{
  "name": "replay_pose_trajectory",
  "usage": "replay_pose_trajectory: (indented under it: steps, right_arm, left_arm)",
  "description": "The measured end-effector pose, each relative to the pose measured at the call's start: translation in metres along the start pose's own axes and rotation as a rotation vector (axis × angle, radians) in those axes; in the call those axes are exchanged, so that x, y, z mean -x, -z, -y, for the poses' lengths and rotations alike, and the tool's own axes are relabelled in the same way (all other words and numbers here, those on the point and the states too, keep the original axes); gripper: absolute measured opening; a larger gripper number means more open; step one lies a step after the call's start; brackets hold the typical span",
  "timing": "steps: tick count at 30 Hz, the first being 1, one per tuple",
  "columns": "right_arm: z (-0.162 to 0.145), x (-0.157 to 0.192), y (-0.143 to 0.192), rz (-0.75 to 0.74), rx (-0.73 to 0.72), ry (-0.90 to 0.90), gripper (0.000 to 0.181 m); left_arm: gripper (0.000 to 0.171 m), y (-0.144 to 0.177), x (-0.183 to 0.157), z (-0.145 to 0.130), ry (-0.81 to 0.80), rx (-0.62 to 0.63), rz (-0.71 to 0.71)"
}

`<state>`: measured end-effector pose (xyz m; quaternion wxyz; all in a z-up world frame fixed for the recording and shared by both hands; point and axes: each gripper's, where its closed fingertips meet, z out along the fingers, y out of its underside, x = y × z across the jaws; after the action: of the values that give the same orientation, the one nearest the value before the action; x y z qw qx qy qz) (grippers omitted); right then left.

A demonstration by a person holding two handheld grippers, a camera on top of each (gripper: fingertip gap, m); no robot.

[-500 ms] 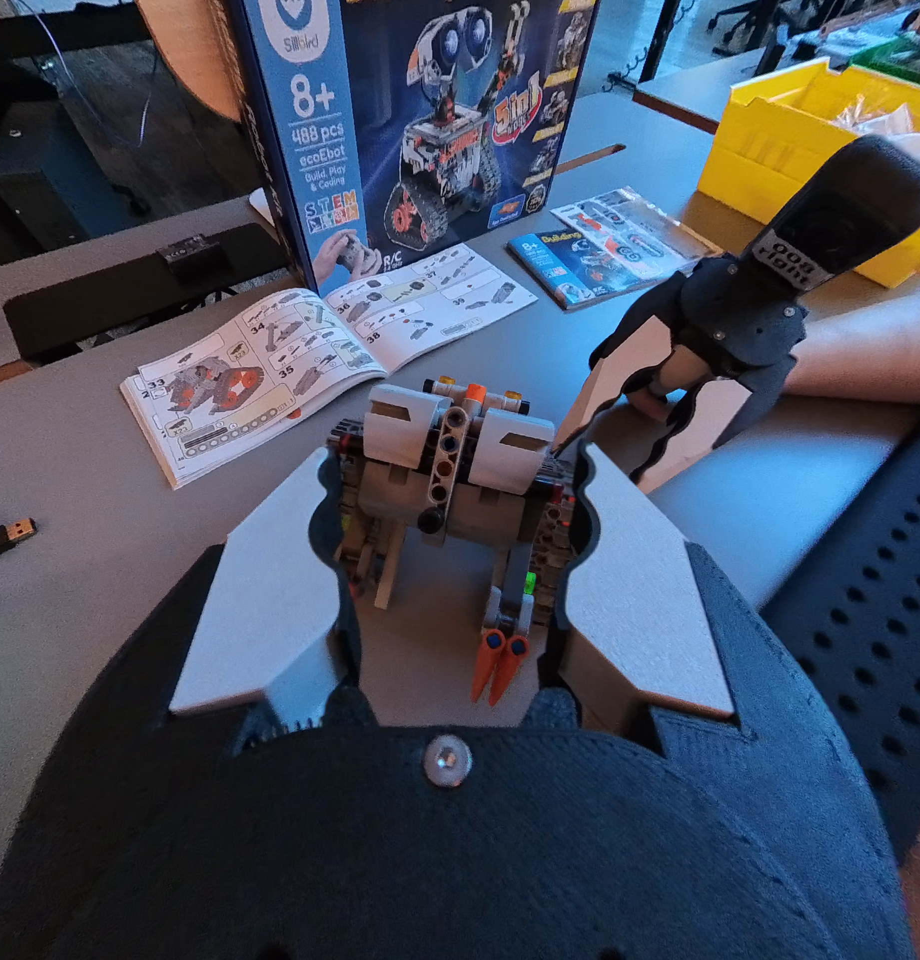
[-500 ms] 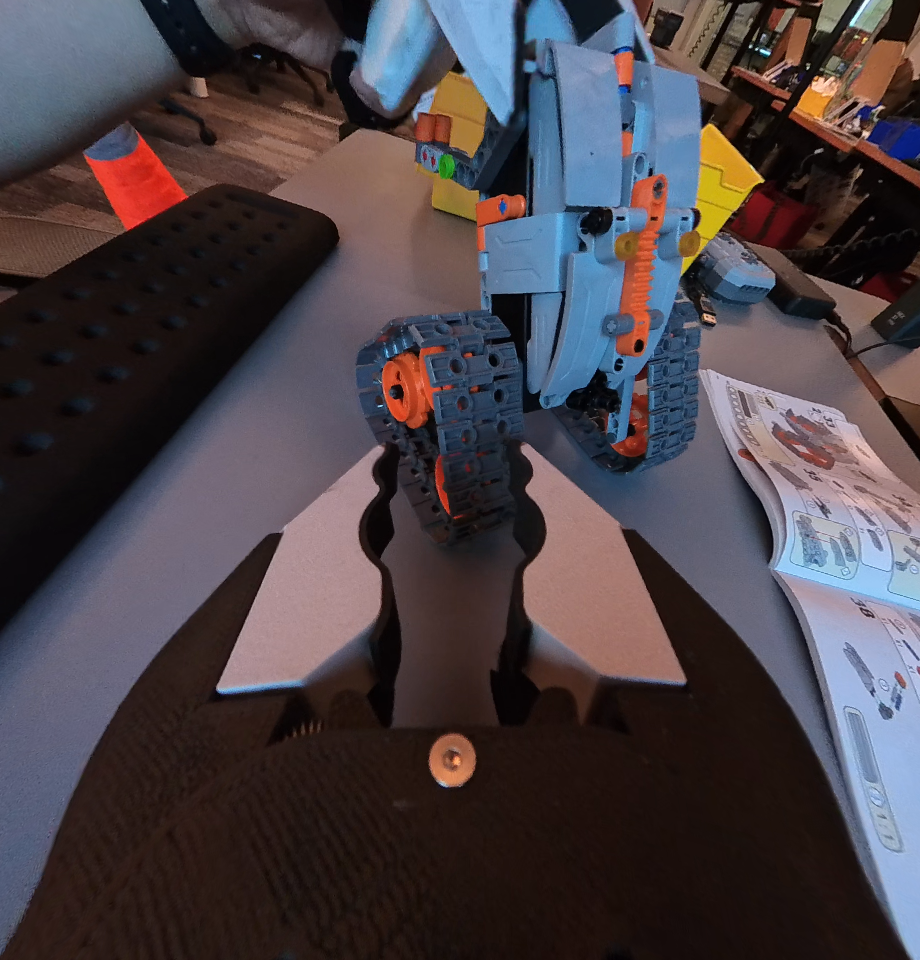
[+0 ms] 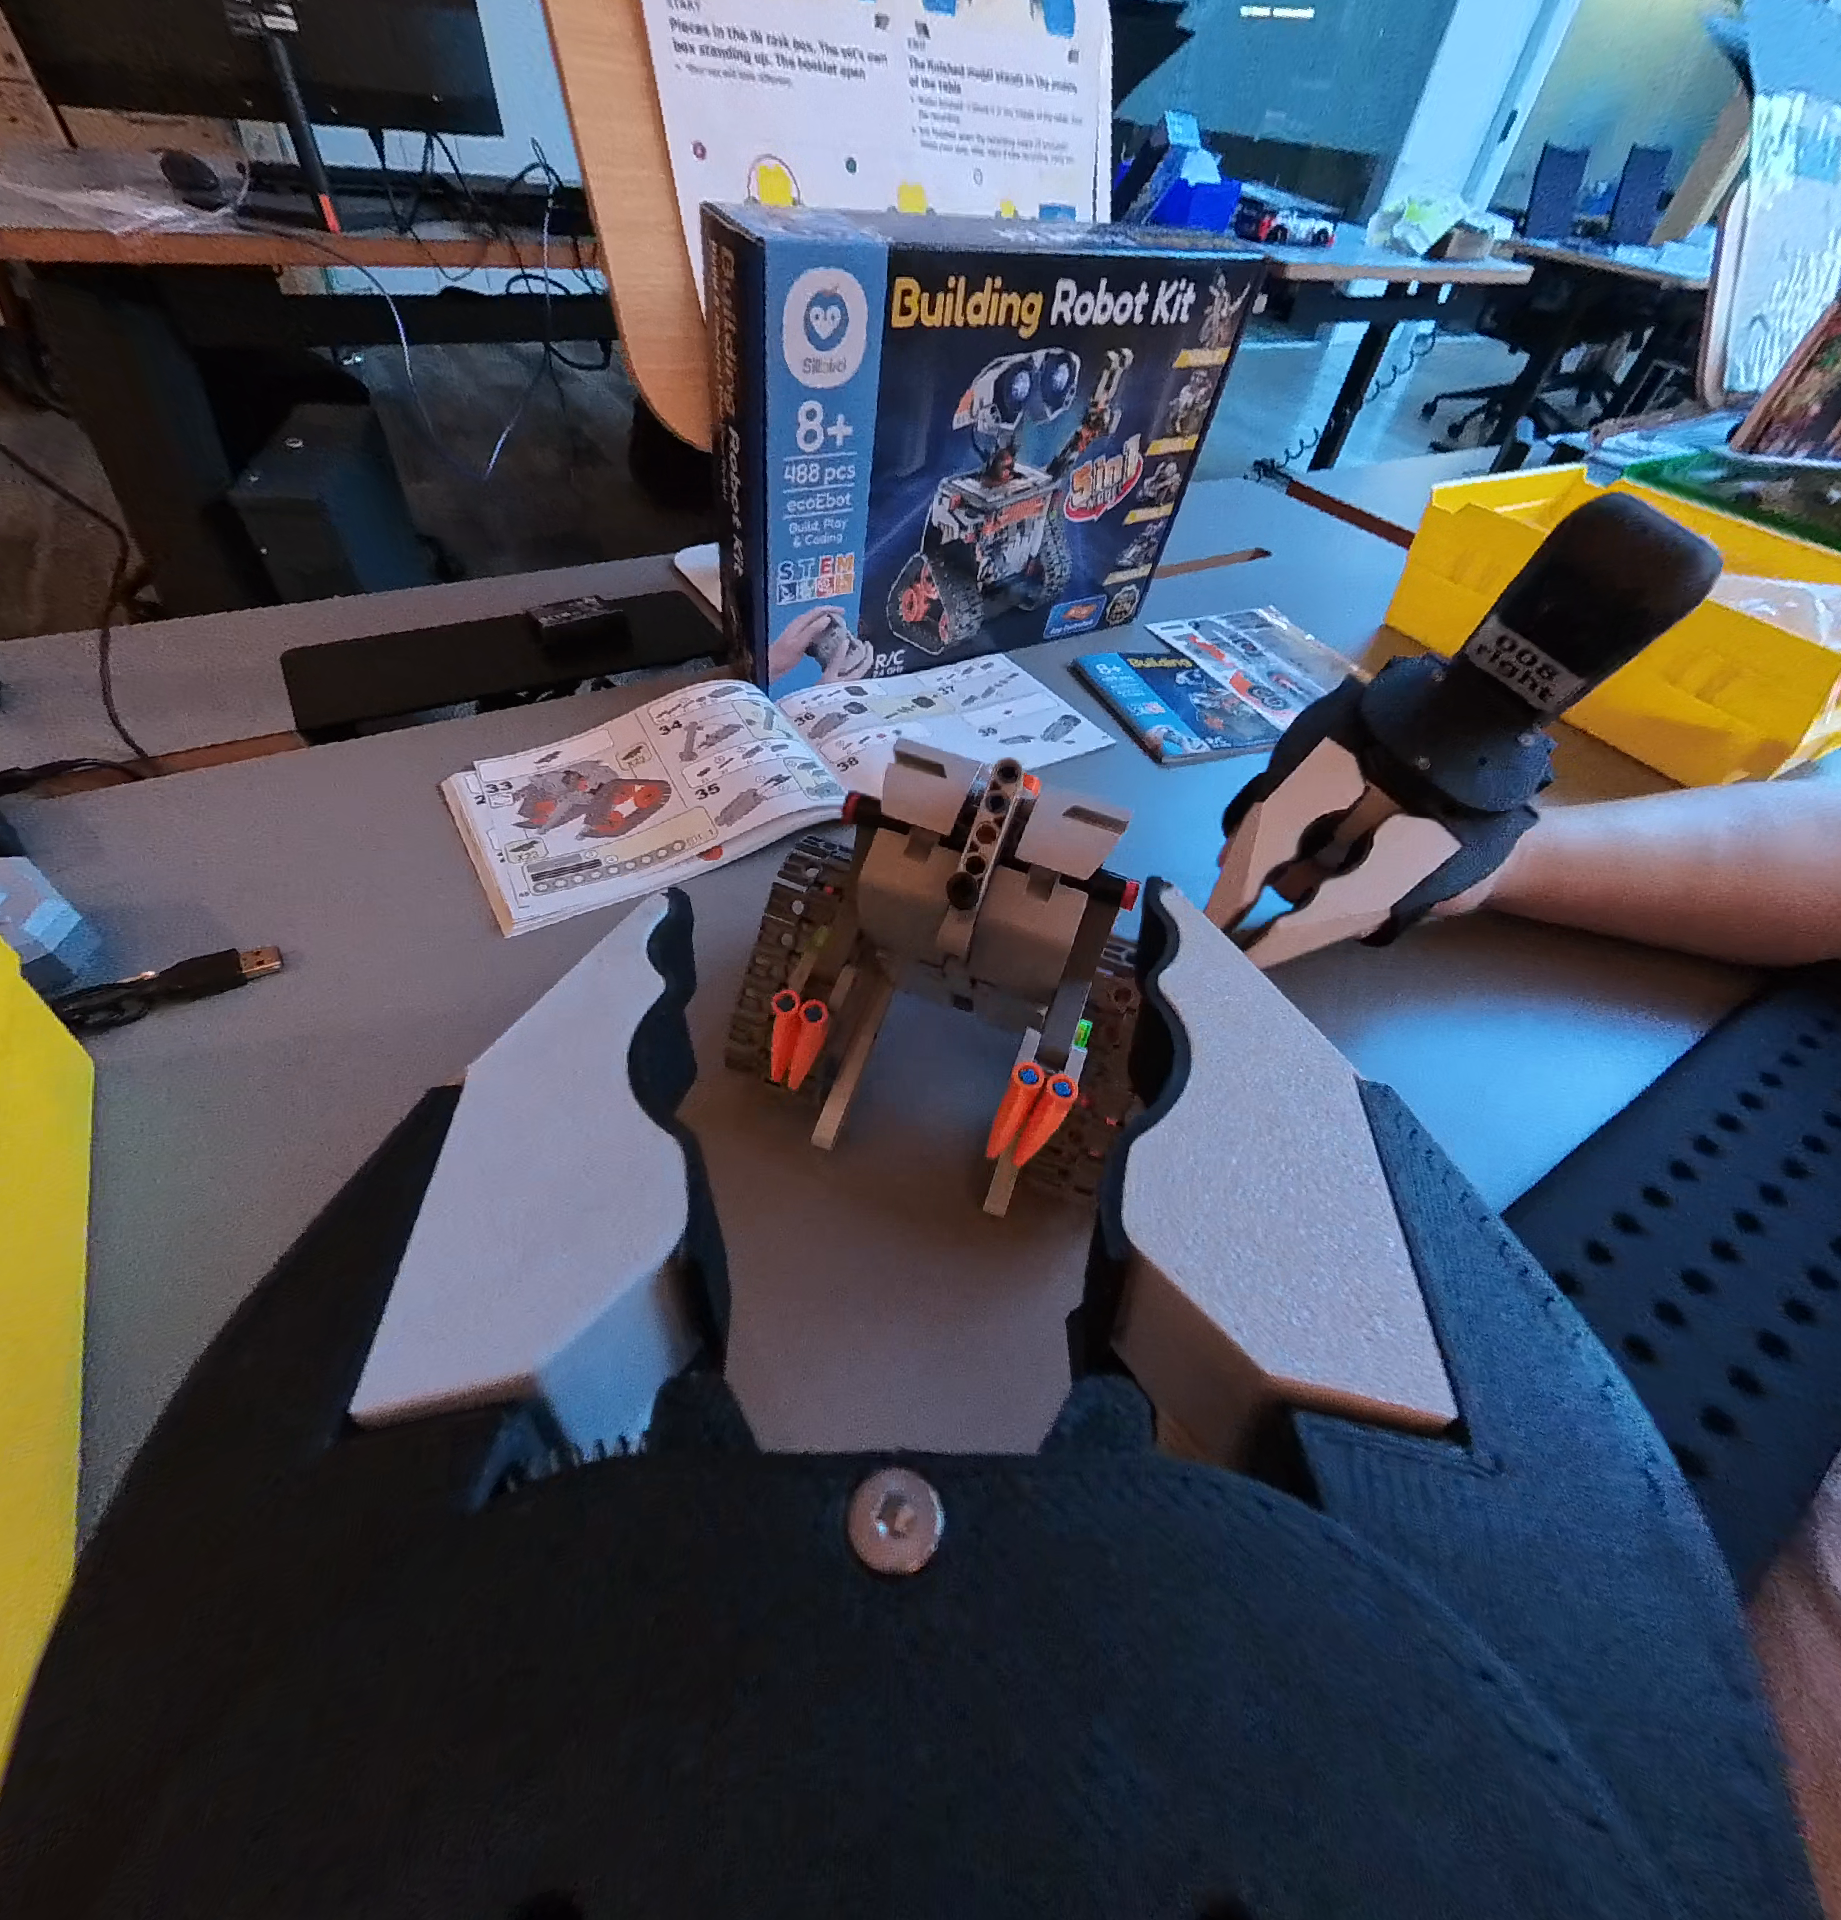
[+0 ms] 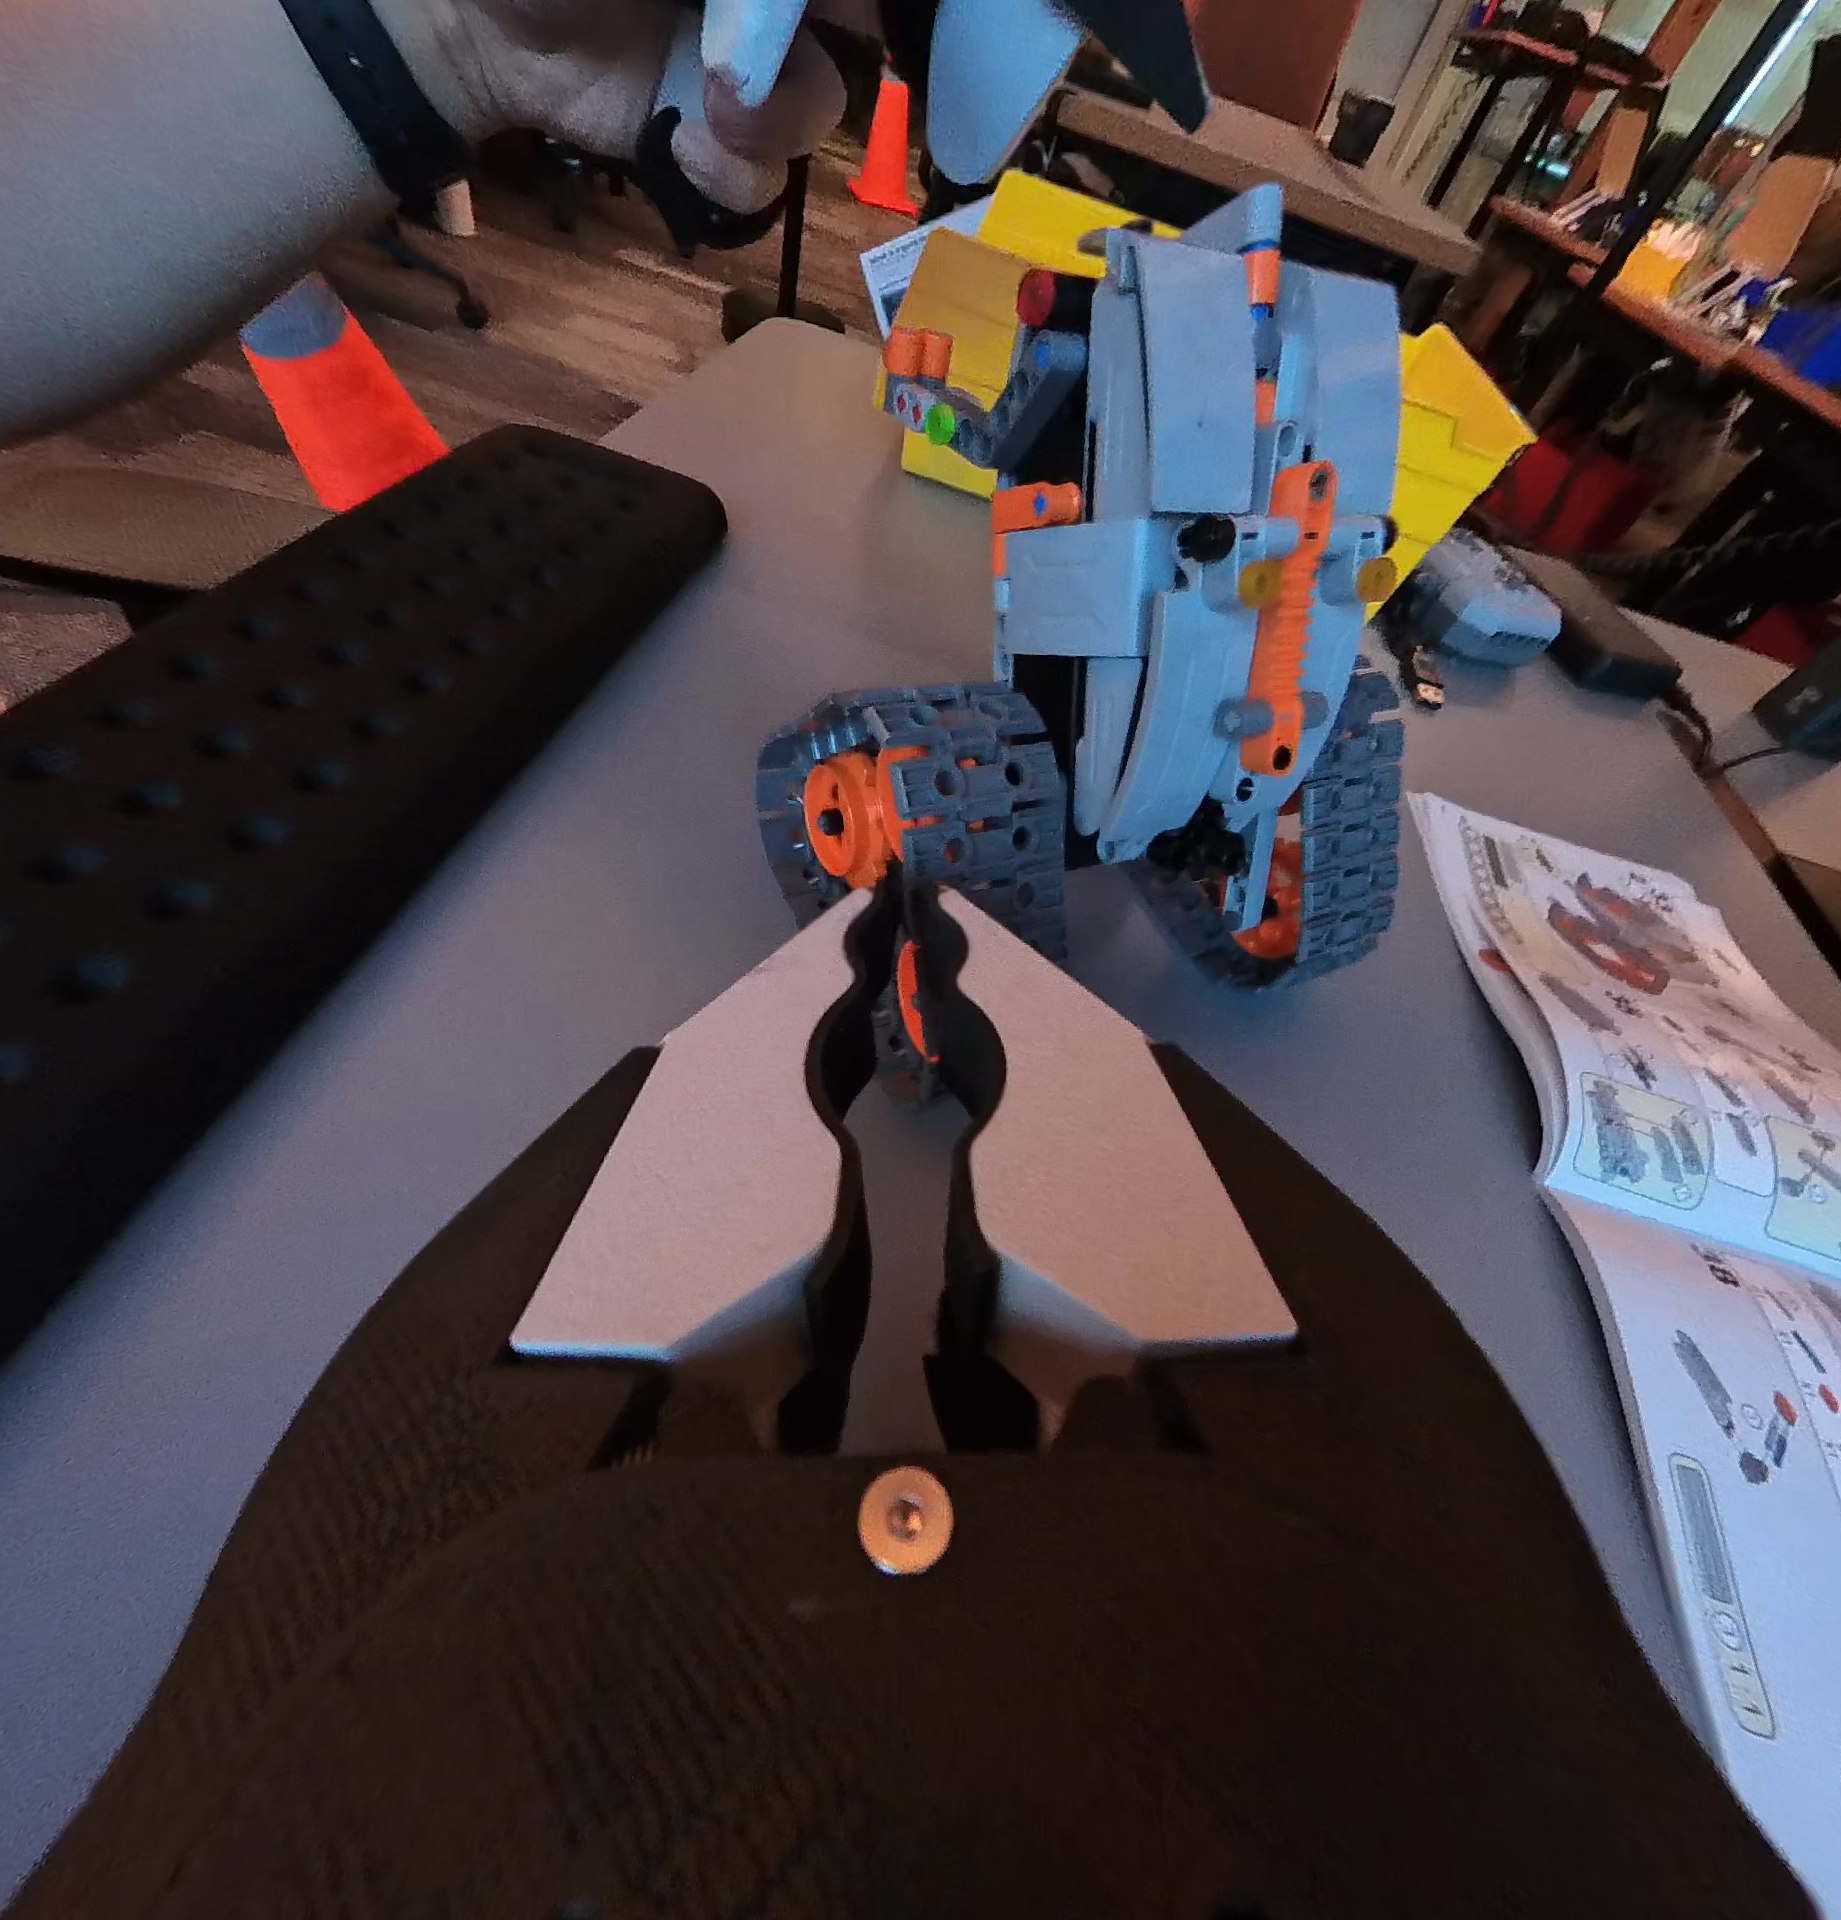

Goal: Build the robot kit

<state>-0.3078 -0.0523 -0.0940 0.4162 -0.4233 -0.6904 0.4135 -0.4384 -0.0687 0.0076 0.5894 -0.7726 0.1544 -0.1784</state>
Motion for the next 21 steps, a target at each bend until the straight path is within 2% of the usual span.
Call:
replay_pose_trajectory:
  steps: [2, 4, 8, 14, 19, 21]
  right_arm:
    - [-0.012, -0.001, -0.006, -0.004, 0.071, -0.035, 0.007]
    - [-0.006, -0.002, -0.002, -0.009, 0.037, -0.030, 0.003]
    - [0.001, -0.014, 0.009, -0.081, -0.013, 0.059, 0.005]
    - [-0.026, -0.010, 0.005, -0.016, 0.061, 0.033, 0.028]
    - [-0.019, -0.018, 0.007, -0.078, 0.033, 0.033, 0.038]
    - [-0.001, -0.019, 0.009, -0.127, 0.022, -0.078, 0.039]
  left_arm:
    - [0.084, 0.004, 0.002, -0.001, 0.009, -0.009, 0.003]
    - [0.084, 0.006, 0.004, -0.002, 0.012, -0.011, 0.011]
    - [0.084, 0.012, 0.008, -0.005, 0.026, -0.033, 0.017]
    - [0.085, 0.019, 0.019, -0.032, 0.096, -0.037, 0.004]
    - [0.085, 0.027, 0.026, -0.056, 0.124, -0.018, 0.011]
    - [0.085, 0.032, 0.028, -0.062, 0.119, -0.015, 0.026]
